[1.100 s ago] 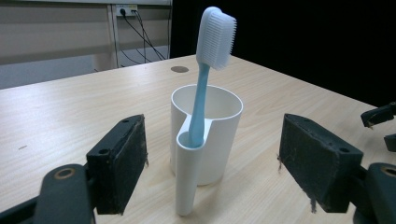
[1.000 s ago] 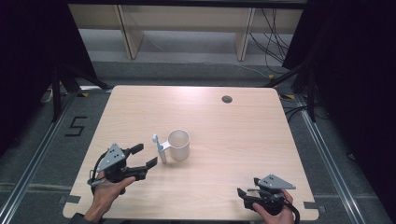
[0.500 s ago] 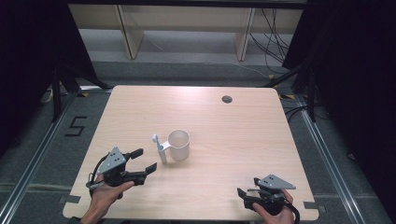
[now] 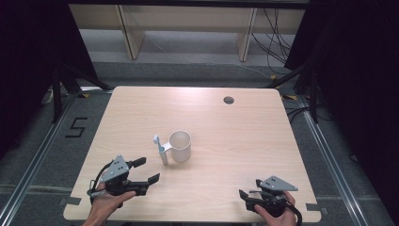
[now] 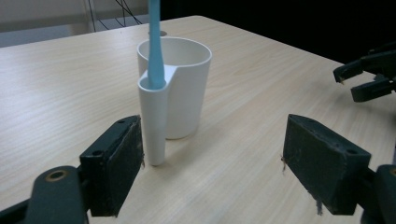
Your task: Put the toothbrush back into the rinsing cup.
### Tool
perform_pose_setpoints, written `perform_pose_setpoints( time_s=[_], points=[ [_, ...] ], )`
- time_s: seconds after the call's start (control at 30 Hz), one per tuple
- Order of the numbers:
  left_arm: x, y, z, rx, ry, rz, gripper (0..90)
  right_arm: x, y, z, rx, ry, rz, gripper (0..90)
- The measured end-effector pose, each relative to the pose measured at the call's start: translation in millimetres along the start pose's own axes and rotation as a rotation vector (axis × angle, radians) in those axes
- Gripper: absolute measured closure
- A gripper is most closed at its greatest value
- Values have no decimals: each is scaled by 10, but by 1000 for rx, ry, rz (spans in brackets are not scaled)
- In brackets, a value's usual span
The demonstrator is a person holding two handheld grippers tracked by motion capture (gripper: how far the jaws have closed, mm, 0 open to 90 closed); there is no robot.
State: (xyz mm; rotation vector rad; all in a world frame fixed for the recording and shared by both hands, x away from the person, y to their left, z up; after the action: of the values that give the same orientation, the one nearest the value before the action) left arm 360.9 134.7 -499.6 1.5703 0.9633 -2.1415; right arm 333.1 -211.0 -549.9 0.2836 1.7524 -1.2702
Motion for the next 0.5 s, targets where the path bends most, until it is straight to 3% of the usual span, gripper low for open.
perform_pose_setpoints(
  time_s=[0.5],
  points=[
    [115, -62, 165, 45, -6, -32, 164, 0, 4, -2, -8, -4, -2, 246]
  ],
)
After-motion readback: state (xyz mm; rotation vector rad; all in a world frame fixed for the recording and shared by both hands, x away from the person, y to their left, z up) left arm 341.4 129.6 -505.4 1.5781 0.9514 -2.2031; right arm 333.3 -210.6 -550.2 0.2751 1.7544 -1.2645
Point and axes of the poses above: each handheld gripper's, and its own axes: y roughly forward along the jaws, x roughly out of its underside, z roughly to its right, the point moved 9 cm from there along y, roughly forward along the jaws, and after that the axes turned 3 degrees about -y, right-handed, at the moved point
